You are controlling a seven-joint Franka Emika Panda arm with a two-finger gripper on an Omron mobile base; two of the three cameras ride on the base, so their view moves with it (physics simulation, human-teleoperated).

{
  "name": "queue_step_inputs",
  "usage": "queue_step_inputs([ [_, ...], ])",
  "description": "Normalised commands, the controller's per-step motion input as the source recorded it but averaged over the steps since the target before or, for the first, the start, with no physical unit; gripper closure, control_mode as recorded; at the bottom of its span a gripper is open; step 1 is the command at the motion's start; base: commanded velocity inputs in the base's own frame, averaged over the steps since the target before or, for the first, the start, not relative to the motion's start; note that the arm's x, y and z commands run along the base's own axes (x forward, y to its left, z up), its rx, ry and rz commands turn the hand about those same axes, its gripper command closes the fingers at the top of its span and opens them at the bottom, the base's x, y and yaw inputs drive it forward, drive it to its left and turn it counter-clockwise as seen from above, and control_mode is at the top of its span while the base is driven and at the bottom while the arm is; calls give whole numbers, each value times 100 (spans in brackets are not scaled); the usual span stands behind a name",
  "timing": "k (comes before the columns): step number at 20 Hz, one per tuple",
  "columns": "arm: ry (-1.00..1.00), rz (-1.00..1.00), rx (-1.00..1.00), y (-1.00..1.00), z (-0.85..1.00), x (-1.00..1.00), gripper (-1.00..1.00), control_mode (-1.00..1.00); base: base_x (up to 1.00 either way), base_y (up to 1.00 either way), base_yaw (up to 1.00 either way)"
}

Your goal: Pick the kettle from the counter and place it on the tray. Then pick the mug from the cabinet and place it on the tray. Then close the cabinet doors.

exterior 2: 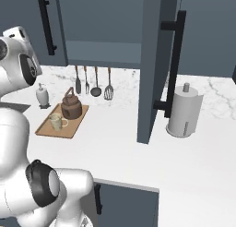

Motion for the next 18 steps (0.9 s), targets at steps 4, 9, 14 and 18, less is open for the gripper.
queue_step_inputs([
  [4,0,16,0,0,6,-85,-100,-100,0,0,0],
  [9,0,1,-5,-12,4,-82,-100,-100,0,0,0],
  [14,0,0,-5,-32,5,-76,-100,-100,0,0,0],
  [18,2,-1,-8,-41,0,-65,-100,-100,0,0,0],
])
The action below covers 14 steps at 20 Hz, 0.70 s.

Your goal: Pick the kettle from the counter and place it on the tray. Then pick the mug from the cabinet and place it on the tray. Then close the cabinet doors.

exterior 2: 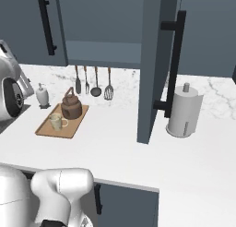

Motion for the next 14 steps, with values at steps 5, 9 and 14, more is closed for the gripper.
queue_step_inputs([
  [5,13,-8,-16,-40,0,-44,-100,-100,0,0,0],
  [9,10,-20,-26,-42,0,-12,-100,-100,0,0,0],
  [14,0,-24,-16,-61,0,-9,-100,-100,0,0,0],
])
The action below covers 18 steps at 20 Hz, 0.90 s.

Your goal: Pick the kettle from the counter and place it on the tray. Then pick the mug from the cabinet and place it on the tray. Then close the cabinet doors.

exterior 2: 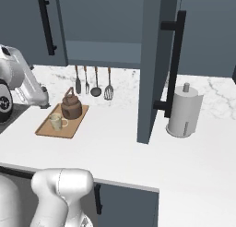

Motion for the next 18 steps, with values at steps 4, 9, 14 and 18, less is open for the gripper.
queue_step_inputs([
  [4,-14,-19,-1,-79,0,-29,-100,-100,0,0,0],
  [9,-30,-19,0,-72,0,-29,-100,-100,0,0,0],
  [14,-7,-28,15,-75,7,-24,-100,-100,0,0,0],
  [18,0,-36,23,-73,16,-27,-100,-100,0,0,0],
])
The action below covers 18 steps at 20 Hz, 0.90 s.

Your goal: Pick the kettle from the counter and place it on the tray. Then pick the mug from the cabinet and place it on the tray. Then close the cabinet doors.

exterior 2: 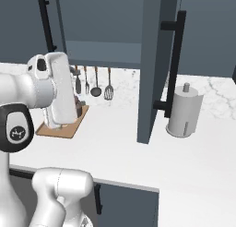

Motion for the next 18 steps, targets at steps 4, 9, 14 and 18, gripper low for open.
queue_step_inputs([
  [4,0,-22,16,-59,21,-58,-100,-100,0,0,0],
  [9,-6,-14,9,-64,12,-68,-100,-100,0,0,0],
  [14,-2,-8,5,-70,7,-62,-100,-100,0,0,0],
  [18,-3,-5,0,-66,0,-50,-100,-100,0,0,0],
])
